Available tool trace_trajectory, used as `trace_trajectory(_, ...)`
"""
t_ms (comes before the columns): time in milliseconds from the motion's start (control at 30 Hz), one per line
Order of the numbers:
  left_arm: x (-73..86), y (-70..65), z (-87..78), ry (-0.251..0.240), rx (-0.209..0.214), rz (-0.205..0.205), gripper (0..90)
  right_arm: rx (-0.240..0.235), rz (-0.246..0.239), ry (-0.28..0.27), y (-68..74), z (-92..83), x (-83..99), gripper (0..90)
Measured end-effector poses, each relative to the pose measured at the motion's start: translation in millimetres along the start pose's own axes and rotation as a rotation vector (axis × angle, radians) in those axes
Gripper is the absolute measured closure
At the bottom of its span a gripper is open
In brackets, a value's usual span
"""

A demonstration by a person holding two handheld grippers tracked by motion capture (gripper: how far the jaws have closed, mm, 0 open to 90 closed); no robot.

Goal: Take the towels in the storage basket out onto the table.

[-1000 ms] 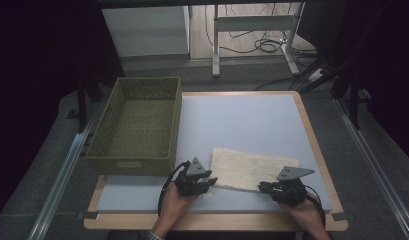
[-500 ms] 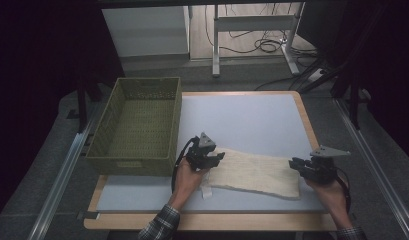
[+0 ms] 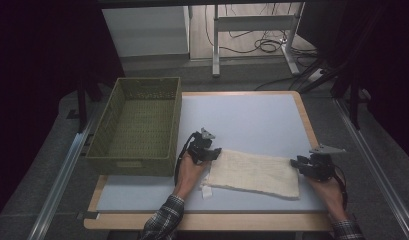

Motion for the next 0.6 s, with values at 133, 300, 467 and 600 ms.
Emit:
trace_trajectory(133, -0.3, -6.1, -1.7, -0.001, 0.049, 0.019, 79.1, -0.031, 0.002, 0.015, 3.5, -0.6, -0.1, 84.3)
trace_trajectory(300, 1.9, -13.5, -12.1, -0.009, 0.055, 0.038, 84.7, -0.002, -0.009, 0.013, 0.0, 2.3, -11.9, 85.9)
trace_trajectory(467, 8.6, -19.2, -31.2, -0.031, 0.075, 0.030, 84.9, -0.005, -0.014, 0.000, -6.4, 15.1, -31.6, 85.6)
trace_trajectory(600, 16.1, -26.6, -44.4, -0.035, 0.103, 0.025, 84.5, -0.009, -0.035, 0.011, -9.5, 30.8, -44.6, 85.2)
Point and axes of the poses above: each handheld gripper's, and its own axes: z roughly forward along the jaws, x roughly out of its underside, y roughly to its left, the point moved 6 cm from there along z, roughly forward along the jaws, and after that the axes turned 7 degrees about z, right-handed, at the moved point
